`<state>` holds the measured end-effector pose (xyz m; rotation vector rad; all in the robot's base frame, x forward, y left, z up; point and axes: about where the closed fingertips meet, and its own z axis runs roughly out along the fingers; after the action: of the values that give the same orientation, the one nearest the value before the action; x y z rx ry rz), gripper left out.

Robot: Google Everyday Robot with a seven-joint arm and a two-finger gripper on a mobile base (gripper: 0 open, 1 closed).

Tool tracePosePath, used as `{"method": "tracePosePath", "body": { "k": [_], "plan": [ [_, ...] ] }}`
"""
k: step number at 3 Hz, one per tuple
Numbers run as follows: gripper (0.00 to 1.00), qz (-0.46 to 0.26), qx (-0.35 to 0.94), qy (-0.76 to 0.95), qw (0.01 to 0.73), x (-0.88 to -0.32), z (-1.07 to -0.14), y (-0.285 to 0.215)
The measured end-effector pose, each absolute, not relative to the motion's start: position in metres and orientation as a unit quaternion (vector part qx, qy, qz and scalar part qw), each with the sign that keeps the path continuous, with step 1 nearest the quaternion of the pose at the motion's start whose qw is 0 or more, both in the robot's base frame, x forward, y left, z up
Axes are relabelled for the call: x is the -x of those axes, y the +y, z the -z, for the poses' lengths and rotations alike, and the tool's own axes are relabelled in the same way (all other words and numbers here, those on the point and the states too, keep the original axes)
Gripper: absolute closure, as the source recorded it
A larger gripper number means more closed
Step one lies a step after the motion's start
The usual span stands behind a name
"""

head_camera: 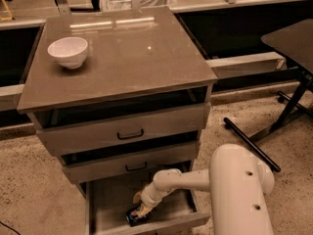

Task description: Pick pepsi can from bottom drawer and place on counter

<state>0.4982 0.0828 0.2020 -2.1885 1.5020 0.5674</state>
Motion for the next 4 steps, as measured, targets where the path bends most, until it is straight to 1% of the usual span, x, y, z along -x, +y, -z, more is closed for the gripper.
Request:
{"method": "tracePosePath", "body": {
  "k": [1, 2, 4],
  "plan": [
    [0.61, -0.207, 0.793, 0.535, 0.203, -0.500, -0.189, 0.087],
    [0.54, -0.215, 0.804, 0.523, 0.185, -0.495, -0.172, 0.095],
    [0.49, -0.237, 0.821, 0.496, 0.155, -0.484, -0.146, 0.110]
  ]
}}
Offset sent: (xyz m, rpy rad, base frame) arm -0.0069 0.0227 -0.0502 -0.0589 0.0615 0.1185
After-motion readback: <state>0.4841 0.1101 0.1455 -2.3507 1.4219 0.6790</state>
